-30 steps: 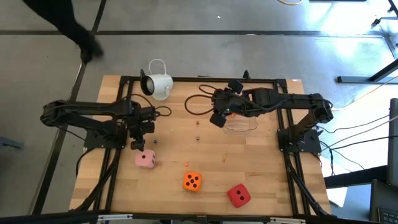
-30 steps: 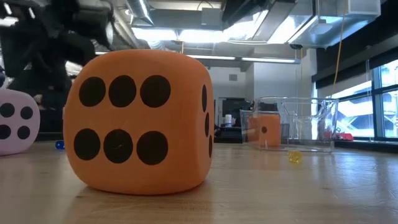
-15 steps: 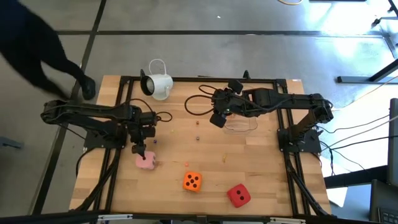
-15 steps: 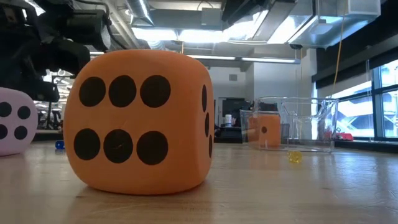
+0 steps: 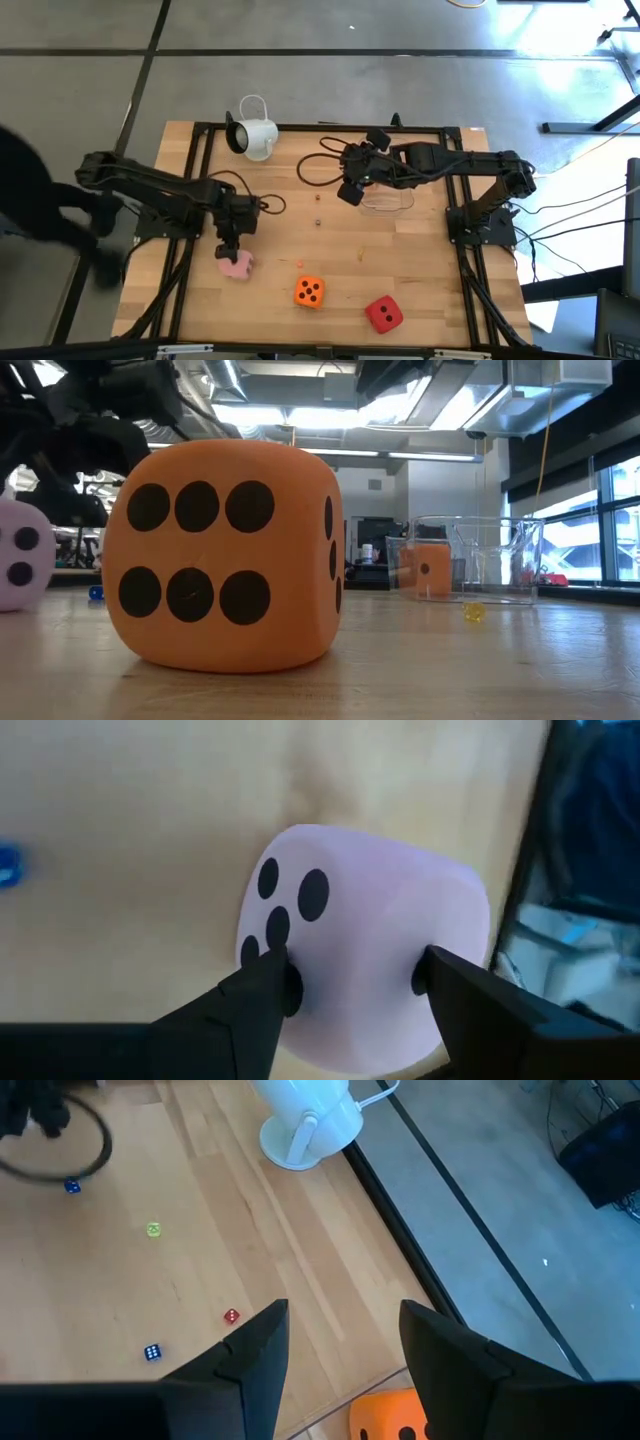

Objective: Pick & Place Dice
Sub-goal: Put the large pink die into the transparent bin

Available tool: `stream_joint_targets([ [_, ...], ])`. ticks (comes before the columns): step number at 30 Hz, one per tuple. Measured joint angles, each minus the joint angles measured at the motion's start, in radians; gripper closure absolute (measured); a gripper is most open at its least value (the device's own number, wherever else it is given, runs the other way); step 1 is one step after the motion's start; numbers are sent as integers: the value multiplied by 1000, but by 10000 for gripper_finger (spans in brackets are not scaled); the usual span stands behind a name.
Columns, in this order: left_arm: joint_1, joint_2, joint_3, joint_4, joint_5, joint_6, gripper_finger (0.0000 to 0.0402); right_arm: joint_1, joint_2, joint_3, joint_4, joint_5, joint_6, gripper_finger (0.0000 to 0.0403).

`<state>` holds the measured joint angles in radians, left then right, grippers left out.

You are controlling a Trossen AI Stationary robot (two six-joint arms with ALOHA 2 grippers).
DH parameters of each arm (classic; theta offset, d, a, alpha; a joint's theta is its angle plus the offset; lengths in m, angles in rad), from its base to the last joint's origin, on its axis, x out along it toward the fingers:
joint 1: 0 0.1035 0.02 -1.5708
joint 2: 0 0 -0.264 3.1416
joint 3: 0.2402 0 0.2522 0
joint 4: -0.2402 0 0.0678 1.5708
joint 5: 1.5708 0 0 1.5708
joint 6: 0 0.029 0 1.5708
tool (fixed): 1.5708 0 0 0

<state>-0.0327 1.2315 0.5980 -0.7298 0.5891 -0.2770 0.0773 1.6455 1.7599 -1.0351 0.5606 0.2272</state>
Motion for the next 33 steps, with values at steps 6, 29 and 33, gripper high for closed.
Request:
stream_joint_targets([
  [6, -37, 147, -1, 83, 107, -1, 260, 28, 0, 0, 0, 0, 0, 213],
  [29, -47, -160, -8, 260, 97, -407, 367, 168, -148, -1, -11, 369, 38, 213],
  [33, -47, -246, -8, 310, 34, -437, 368, 199, -191, -1, -8, 375, 72, 213],
])
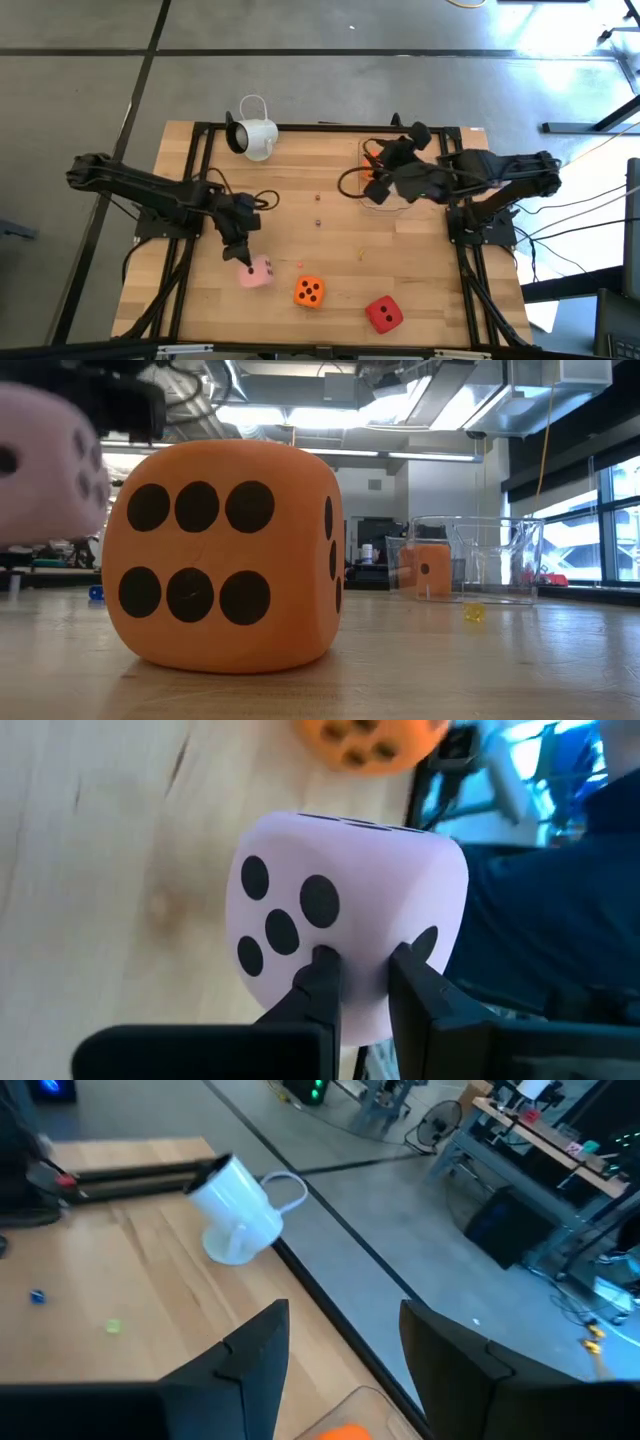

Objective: Pick & Place Dice
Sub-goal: Put the large pink die into the transparent bin

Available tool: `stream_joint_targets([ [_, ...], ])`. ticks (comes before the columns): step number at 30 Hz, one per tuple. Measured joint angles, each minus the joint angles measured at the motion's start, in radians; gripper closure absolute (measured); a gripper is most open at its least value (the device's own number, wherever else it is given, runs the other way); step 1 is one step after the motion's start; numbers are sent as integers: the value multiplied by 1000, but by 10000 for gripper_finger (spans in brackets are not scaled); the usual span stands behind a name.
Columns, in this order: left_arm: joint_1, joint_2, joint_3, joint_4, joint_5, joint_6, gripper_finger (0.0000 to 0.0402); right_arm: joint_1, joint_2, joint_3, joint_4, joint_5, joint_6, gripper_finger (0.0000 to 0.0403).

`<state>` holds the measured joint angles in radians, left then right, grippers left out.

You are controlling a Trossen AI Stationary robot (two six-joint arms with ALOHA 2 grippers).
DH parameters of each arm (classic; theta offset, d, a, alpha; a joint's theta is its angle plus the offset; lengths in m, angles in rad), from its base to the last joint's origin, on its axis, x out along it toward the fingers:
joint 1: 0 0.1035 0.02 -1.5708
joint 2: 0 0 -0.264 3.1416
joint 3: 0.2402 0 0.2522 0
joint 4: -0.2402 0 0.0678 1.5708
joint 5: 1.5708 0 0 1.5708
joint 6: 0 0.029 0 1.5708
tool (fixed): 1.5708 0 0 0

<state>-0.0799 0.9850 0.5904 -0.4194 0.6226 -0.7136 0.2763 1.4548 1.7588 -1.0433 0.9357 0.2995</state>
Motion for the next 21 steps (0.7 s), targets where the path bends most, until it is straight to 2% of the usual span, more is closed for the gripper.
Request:
stream_joint_targets([
  [5, 0, -87, 1, 123, -105, -7, 368, 29, -23, 0, 13, 0, 8, 213],
  [8, 1, -113, 2, 241, -199, 47, 368, 43, -24, 0, 13, 0, 8, 213],
  [12, 2, -114, 3, 367, -372, 203, 368, 49, -24, 0, 28, 9, 7, 213],
  [17, 3, -68, 3, 477, -609, 406, 368, 49, -23, 0, 93, 77, -37, 213],
  [21, 8, -13, 3, 631, -735, 563, 368, 48, -23, 0, 152, 87, -81, 213],
])
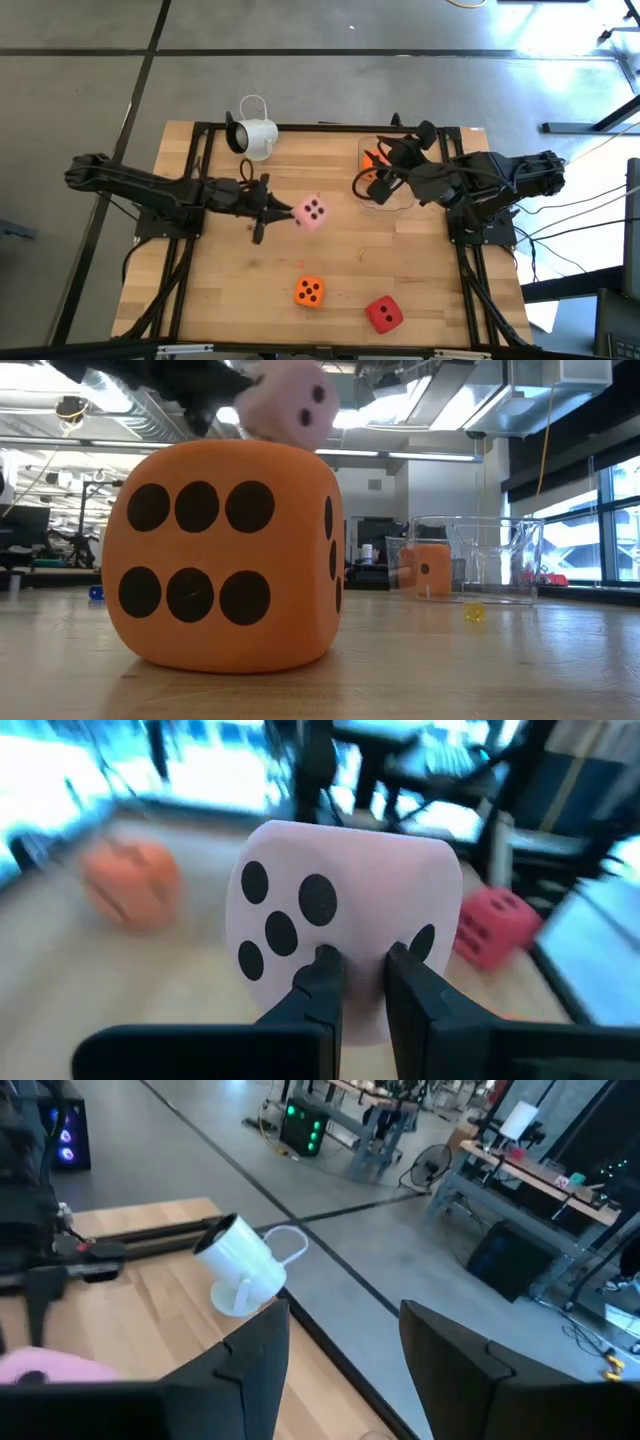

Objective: Pick & Place Dice
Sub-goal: Put the large pink die into the transparent bin

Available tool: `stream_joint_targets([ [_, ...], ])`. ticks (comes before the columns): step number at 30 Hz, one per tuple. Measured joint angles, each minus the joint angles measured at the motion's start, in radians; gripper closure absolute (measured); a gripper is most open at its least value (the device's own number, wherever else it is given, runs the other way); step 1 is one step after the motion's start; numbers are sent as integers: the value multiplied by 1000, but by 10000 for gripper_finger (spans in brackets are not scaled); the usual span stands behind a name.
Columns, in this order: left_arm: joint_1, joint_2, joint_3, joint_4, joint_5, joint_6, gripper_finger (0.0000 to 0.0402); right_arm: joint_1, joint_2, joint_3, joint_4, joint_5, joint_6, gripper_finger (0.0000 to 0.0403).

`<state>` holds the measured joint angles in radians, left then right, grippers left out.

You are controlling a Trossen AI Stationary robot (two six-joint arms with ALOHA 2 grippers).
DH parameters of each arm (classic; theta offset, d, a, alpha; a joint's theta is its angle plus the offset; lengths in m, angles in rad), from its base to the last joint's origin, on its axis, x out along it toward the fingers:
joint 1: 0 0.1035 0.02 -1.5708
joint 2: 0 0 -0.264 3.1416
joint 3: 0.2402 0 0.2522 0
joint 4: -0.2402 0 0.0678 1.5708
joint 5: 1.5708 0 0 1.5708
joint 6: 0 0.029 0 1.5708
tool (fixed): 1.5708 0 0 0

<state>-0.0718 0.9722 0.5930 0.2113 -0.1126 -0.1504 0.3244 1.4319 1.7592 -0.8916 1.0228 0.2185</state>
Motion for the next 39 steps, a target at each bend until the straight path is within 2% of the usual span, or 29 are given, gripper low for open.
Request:
stream_joint_targets([
  [5, 43, 97, 1, 211, -18, 107, 368, 0, 0, 0, 66, 2, -41, 213],
  [10, 109, 240, 1, 391, -42, 120, 374, 0, 0, 1, 92, 0, -47, 213],
  [16, 189, 435, 31, 634, 21, 112, 376, 0, 7, 1, 91, -2, -47, 213],
  [20, 224, 552, 125, 648, 30, 112, 376, 0, 13, 1, 91, -2, -47, 213],
  [25, 248, 692, 264, 645, 114, 112, 376, 0, 17, 1, 91, -10, -47, 213],
  [29, 259, 796, 355, 643, 123, 112, 376, 0, 25, 1, 91, -14, -45, 213],
  [39, 271, 983, 488, 635, 123, 109, 376, 0, 33, 1, 92, -20, -44, 213],
])
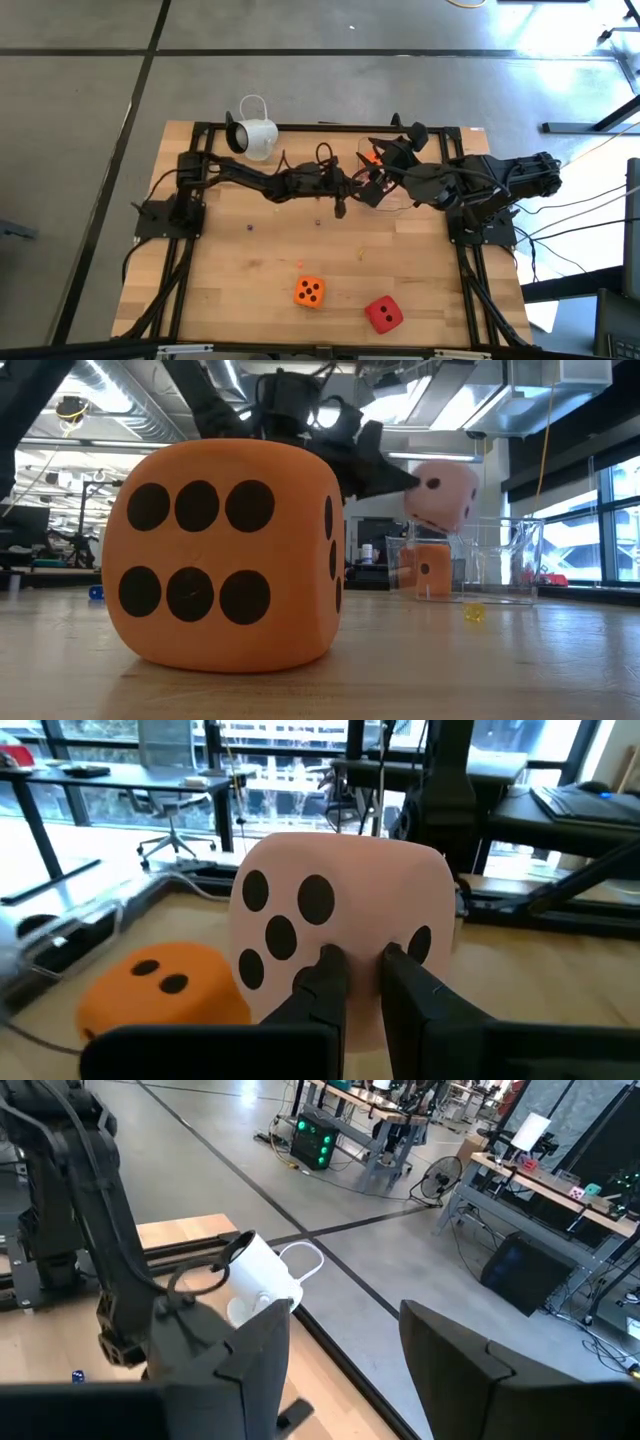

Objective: Pick & Place Dice
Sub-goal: Put the large pink die into the transparent bin

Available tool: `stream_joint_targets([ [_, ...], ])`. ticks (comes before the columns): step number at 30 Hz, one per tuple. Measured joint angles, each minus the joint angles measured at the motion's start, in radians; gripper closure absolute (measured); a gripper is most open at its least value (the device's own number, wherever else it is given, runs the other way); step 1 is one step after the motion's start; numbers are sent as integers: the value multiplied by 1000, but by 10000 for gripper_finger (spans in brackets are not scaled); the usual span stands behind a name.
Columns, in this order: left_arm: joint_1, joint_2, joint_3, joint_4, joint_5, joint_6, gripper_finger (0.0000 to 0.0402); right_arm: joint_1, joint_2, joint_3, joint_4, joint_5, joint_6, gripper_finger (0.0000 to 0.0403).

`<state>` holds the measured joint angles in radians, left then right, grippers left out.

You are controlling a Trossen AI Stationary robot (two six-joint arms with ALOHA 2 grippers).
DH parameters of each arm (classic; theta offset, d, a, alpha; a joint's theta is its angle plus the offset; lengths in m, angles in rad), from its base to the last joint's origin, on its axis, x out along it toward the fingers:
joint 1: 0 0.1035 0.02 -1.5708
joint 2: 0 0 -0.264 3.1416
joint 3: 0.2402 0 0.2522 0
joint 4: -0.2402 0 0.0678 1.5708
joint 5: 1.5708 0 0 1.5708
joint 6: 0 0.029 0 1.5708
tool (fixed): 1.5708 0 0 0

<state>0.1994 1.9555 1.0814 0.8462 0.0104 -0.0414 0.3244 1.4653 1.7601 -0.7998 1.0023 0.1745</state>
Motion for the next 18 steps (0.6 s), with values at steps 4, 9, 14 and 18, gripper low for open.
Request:
stream_joint_targets([
  [4, 0, 39, 23, 3, 0, 0, 376, 0, 4, 0, 0, -6, 1, 213],
  [9, 0, 48, 24, -9, -36, 12, 375, 0, 9, 0, -1, -27, 9, 213],
  [14, 0, 47, 24, -13, -71, 37, 364, 0, 14, 0, -1, -31, 24, 213],
  [18, 0, 47, 24, -20, -70, 38, 353, 0, 18, 0, 0, -49, 27, 213],
])
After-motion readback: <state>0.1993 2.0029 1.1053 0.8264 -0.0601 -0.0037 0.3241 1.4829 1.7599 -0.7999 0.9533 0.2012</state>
